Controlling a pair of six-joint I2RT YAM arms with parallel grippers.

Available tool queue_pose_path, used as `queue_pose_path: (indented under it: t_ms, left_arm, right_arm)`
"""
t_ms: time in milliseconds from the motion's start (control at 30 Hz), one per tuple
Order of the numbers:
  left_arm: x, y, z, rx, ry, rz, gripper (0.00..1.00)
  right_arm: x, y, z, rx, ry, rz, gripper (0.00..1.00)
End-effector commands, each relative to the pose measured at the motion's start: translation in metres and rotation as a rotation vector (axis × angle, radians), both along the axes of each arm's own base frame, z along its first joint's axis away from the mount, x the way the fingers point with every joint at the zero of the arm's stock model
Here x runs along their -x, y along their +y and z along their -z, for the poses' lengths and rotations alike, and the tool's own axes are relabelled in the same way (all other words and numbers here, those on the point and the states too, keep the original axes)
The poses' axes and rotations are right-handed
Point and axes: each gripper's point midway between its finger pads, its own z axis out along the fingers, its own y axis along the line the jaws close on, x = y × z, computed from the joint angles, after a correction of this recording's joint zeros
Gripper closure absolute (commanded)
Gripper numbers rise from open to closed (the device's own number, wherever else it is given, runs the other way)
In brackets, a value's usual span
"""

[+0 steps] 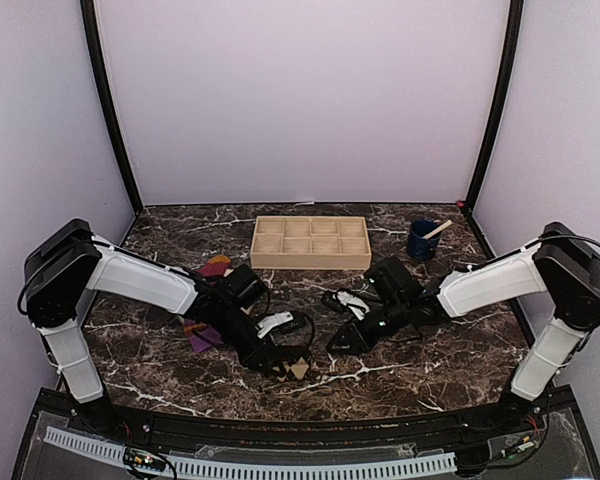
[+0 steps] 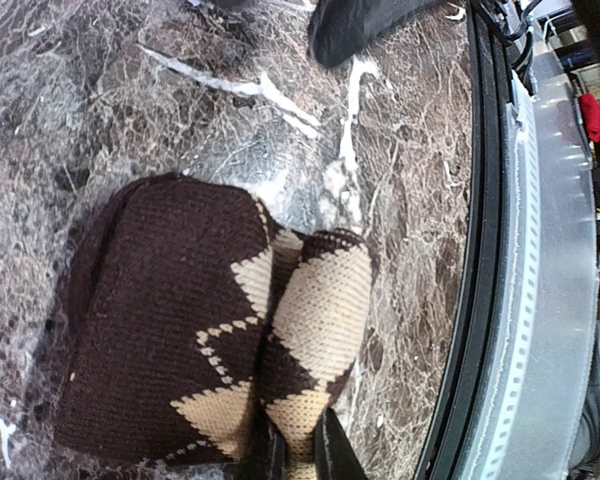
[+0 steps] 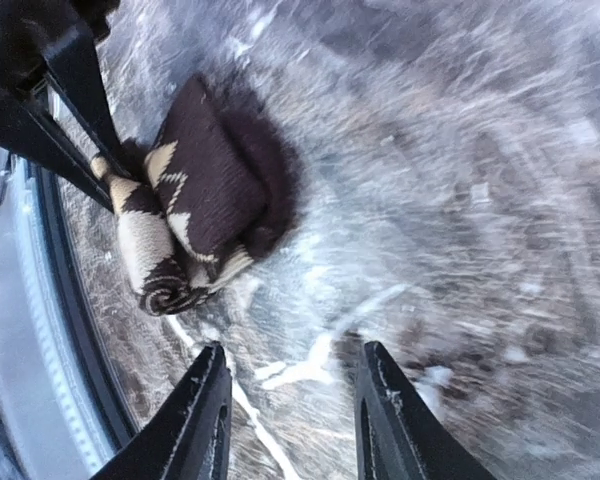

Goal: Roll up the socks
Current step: Roll the sock at the center of the board.

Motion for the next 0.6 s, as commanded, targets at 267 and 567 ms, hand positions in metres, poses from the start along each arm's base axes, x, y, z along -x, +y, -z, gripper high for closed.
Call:
queue_pose_path:
  t_ms: [267,567]
  left_arm:
    - [0.004,0.016,0.010,-0.042,0.174,0.000,1.00]
    - [0.004,0.014,0.013,-0.045,0.213,0.010,1.00]
  right_arm:
    - [0.013,0.016,-0.042,0.025,-0.523,-0.022,0.58]
    - [0.046,0.047,-0.035,0.119,-0.713,-0.192,0.50]
